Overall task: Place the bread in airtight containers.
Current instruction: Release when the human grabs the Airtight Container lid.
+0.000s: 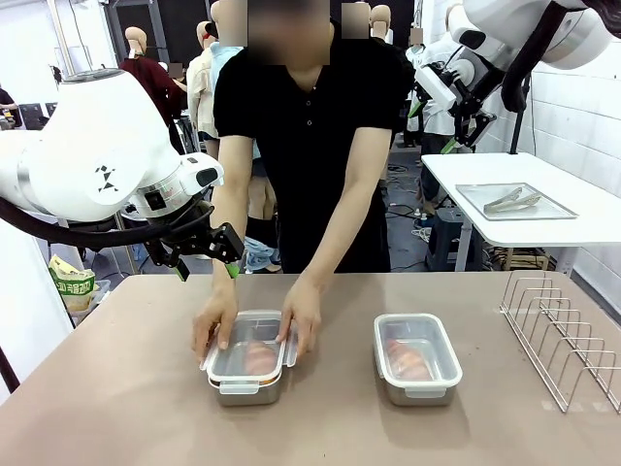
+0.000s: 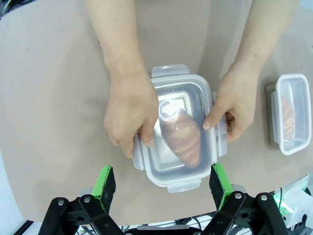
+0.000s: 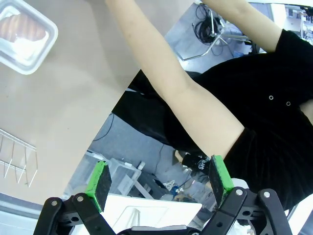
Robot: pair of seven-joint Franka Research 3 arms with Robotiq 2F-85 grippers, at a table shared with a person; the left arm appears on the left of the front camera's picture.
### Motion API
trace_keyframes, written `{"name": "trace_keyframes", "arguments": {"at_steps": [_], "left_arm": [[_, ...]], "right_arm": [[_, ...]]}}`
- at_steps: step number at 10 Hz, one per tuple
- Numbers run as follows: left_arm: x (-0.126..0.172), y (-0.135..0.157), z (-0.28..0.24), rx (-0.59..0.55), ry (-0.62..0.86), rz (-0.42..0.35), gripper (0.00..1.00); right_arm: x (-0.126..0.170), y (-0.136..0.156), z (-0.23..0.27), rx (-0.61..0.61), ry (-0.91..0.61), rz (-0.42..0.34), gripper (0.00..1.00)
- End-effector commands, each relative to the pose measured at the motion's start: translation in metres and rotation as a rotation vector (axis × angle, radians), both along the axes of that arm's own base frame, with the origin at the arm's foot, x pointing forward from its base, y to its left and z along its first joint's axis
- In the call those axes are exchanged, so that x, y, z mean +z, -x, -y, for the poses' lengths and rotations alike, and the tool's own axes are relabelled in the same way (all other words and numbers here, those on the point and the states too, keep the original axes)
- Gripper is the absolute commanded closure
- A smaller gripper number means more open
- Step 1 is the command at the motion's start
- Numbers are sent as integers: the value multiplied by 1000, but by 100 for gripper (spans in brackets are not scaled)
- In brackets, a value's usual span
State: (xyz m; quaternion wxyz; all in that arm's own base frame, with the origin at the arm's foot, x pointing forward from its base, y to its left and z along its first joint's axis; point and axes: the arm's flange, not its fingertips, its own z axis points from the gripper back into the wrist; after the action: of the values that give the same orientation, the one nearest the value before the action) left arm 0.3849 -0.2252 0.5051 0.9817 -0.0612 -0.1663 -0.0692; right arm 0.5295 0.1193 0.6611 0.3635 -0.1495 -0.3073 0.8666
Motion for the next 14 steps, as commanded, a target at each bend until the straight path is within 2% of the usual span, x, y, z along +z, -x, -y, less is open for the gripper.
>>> {"name": "trace_keyframes", "arguments": {"at_steps": [1,14], "left_arm": [[1,-1,-1,3,-6,4,0],[1,-1,-1,3,-6,4,0]], "right_arm": [[0,0,0,2,1,4,0],[0,0,0,2,1,4,0]]}}
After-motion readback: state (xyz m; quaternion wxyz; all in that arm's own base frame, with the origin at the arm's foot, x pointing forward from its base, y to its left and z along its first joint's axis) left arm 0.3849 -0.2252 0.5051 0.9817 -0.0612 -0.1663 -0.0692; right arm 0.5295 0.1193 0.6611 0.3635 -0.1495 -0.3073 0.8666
